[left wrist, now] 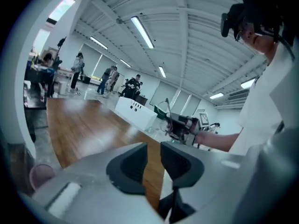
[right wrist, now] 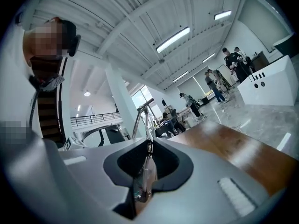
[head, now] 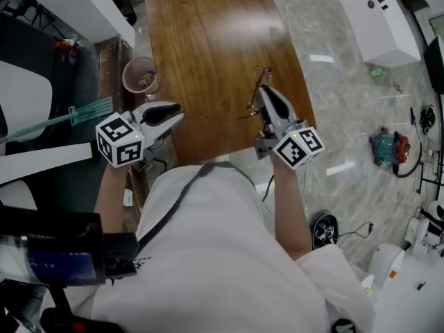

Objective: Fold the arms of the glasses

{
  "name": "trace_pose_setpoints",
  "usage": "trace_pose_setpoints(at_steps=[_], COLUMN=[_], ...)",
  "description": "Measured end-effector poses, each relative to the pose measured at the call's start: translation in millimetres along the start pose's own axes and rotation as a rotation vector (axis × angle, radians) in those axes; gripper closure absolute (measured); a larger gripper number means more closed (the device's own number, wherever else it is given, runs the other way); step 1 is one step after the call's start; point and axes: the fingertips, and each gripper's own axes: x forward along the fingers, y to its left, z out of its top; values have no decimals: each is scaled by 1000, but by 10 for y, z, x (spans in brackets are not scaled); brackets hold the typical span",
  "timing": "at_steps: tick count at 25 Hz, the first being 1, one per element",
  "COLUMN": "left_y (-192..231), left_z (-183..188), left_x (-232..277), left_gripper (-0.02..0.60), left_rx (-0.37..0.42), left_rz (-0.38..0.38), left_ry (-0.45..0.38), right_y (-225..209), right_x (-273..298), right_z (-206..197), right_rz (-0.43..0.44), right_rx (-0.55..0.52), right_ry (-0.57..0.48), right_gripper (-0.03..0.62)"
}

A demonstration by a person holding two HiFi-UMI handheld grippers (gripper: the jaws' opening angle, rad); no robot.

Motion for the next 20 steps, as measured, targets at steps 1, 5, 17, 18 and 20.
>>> trace_pose_setpoints(at_steps=[1,5,17,18,20], left_y=[-86,-413,-529,-533,-537], left_z=[-67,-134,229,235,257], left_x=[40,228,118,106,70], left_gripper=[483,461,516,528,535], left_rx=[-32,-98,-276,-272,-271], left_rz=[-44,-158,-246,-248,-258], left_ry=[-9,-84,-342,-341,-345], right_y=[-10,34,172,182,216], right_x=[-3,62,120,120,131], right_z=[9,-5,-108,-102,-106], right_rz=[0,19,43,44,49], right_rx=[12,54,144,147,144], right_ry=[-9,-29,-58,-60,-59], right_gripper=[554,554,554,554,554])
